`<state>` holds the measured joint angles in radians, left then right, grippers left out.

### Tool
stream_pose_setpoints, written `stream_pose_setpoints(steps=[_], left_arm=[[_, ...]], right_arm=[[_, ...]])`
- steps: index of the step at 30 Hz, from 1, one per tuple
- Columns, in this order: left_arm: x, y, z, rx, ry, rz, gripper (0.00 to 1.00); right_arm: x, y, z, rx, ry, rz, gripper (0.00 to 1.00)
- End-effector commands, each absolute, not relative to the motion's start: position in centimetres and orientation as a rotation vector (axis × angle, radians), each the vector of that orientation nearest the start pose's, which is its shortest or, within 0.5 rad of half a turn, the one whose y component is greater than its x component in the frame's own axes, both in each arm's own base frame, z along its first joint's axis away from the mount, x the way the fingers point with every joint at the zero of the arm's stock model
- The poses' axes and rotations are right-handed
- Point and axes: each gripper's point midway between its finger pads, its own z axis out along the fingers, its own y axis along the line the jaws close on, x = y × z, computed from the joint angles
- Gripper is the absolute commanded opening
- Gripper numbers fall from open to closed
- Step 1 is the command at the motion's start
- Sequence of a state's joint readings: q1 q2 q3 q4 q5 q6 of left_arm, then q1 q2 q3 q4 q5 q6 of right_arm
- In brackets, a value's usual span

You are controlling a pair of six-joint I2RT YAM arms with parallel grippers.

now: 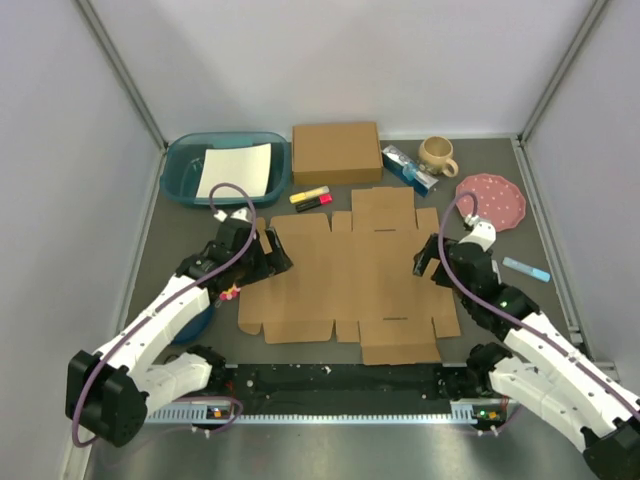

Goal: Fold the paper box

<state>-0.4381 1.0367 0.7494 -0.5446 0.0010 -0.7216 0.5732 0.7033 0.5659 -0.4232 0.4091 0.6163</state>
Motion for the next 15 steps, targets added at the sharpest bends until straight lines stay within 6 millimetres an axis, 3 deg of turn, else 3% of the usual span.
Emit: stream_pose_setpoints(steps=[1,2,3,5,10,11,15], left_arm=[[24.6,-16.2,13.6,-0.247,2.395,-0.654,0.98],[24.6,-16.5,13.9,-0.234,2.383,-0.676,0.98],[24.3,-16.9,14.0,-0.211,2.381,-0.712,0.98],[24.2,-17.3,14.3,-0.183,2.364,-0.752,0.96],[23.9,-18.0,15.2,-0.111,2.312,-0.812,0.95],[23.9,-18.0,15.1,-0.108,2.315,-0.813,0.95],[23.5,-18.4,14.5,-0.090,2.342,-0.838,0.94]], right_arm=[[24.5,6.8,12.7,0.542,2.102,0.278,0.99],[24.3,6.3,11.2,0.597,2.132,0.293,0.99],[24.4,7.2,10.9,0.593,2.151,0.395,0.99],[24.5,6.0,9.3,0.652,2.168,0.400,0.99],[25.4,6.5,8.4,0.620,2.142,0.449,0.99],[25.1,6.6,7.1,0.634,2.175,0.445,0.99],[25.1,7.1,5.5,0.655,2.211,0.467,0.99]])
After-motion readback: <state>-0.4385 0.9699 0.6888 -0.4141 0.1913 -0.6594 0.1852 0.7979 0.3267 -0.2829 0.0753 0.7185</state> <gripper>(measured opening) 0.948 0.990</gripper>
